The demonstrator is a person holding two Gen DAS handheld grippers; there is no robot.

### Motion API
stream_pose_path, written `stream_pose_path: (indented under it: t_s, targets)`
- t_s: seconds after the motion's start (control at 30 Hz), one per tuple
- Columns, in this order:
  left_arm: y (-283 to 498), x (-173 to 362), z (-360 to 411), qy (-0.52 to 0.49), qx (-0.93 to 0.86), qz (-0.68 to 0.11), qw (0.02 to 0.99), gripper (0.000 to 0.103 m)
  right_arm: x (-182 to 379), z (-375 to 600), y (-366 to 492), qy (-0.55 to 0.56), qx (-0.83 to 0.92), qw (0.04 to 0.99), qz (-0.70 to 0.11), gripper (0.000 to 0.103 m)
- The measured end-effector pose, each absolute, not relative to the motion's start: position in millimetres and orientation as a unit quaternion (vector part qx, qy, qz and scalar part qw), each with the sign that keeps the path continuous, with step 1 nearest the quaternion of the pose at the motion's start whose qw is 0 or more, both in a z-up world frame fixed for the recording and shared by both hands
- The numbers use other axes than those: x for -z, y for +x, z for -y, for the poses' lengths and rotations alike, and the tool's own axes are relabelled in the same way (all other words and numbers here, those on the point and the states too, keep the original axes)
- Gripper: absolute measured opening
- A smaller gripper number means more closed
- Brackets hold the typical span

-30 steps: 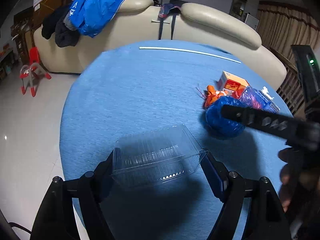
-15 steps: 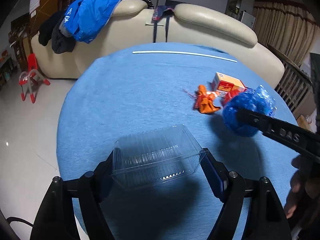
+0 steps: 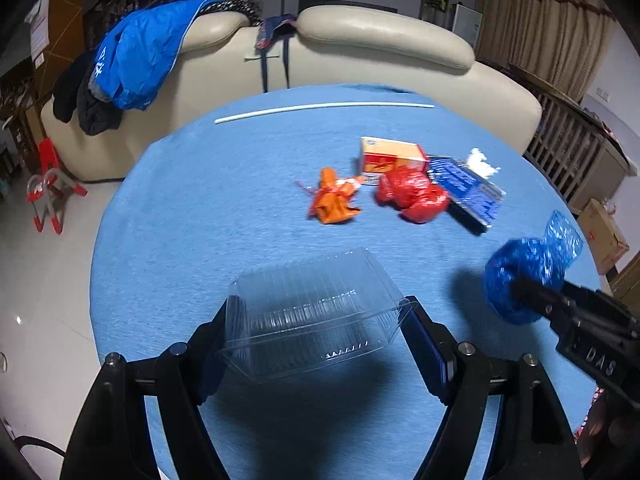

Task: Collect trash
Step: 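Grasp the two blue plastic bags with the right gripper, then carry the blue bags over the red basket with the right gripper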

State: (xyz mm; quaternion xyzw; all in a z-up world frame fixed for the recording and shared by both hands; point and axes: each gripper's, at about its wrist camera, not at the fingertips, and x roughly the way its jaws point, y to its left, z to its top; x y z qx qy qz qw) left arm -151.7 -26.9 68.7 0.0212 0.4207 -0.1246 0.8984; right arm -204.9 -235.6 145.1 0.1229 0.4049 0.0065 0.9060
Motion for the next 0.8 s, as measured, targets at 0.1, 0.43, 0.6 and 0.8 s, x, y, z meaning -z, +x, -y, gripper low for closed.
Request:
stream_pose_path:
  t_s: [0.1,0.43,0.6,0.8]
  targets:
    - [-159,-76,38,0.031,0.130,-0.414,0.900,0.080,-146,243,-222,0.128,0.002,0.907,-0.401,0.049]
    - [-187,-93,78,0.053,0.161,-0.402,0.900,0.080,-157,273,-274,0.144,0.035,0.914,-0.378,0.049]
    - [-199,-101,97,0.064,0.177,-0.392,0.900,0.080,-165,286,-294,0.150,0.051,0.917,-0.367,0.049]
    - [-208,-106,116,0.079,0.191,-0.385,0.899,0.080,-170,300,-314,0.160,0.067,0.919,-0.354,0.049]
